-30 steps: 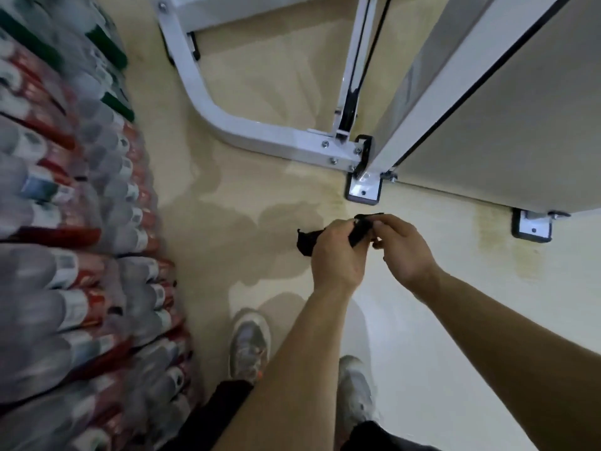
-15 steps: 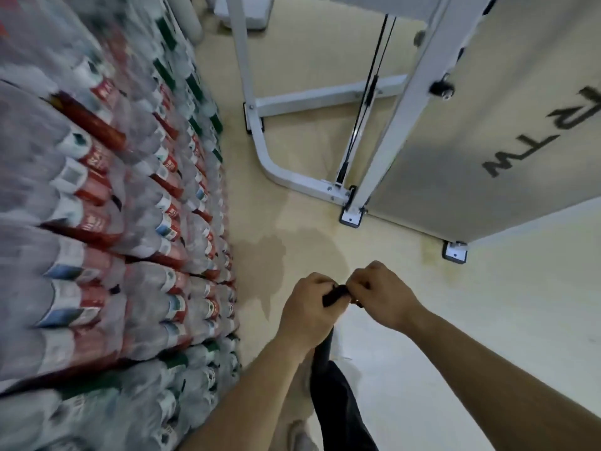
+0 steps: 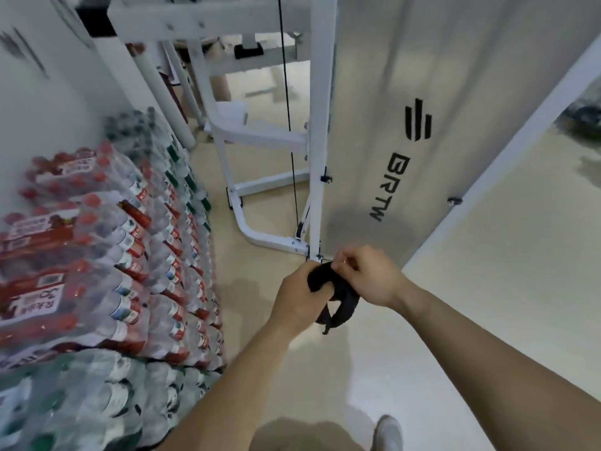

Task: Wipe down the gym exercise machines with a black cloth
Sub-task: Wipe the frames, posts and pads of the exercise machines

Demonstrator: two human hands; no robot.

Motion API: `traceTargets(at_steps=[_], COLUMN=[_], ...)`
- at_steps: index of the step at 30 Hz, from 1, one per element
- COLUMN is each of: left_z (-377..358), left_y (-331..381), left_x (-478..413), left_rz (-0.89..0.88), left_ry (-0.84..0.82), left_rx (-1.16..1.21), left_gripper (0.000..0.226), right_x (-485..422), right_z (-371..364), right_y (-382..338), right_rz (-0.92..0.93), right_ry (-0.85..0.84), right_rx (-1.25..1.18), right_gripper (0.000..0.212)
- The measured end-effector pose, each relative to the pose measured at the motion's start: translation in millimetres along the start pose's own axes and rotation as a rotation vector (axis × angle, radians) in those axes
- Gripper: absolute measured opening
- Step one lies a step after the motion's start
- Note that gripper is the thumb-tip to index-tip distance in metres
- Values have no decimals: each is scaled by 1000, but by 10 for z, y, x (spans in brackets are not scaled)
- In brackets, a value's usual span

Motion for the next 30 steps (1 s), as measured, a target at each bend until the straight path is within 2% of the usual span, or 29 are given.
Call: traceTargets(at_steps=[4,10,15,21,26,30], left_z=[-431,-1135,-1542,-1516,-1374,-1284], left_y=[552,1130,1751,2474,3359,4283], left_x=[10,-56,-219,-802,-1254,-1469], left_rz=[-94,-116,-261,-253,-392,-571], left_ry=[-3,70,125,186,216,296], left_rx=[-86,-176,-273,-323,-247,-230], left_gripper=[18,28,26,14,14,12], right_x=[222,544,565,299,120,86], right_z=[696,1562,2324,3406,4412,5218], right_y=[243,903,1164,1183,1074,934], right_rz=[40,97,142,167,201,269], right_ry=[50,32,25,190,392,600], right_rx=[-14,-69,-16,55,129,152], right_gripper=[20,23,21,27,22,21])
Point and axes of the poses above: each hand's wrist, its own x-axis away from the middle knuckle, its own z-axis out of the back of the hand, y = z × x, the point moved 7 cm from there along -x, towards the middle knuckle, and after that the axes turned 1 degree about y, right-handed, at the moved point
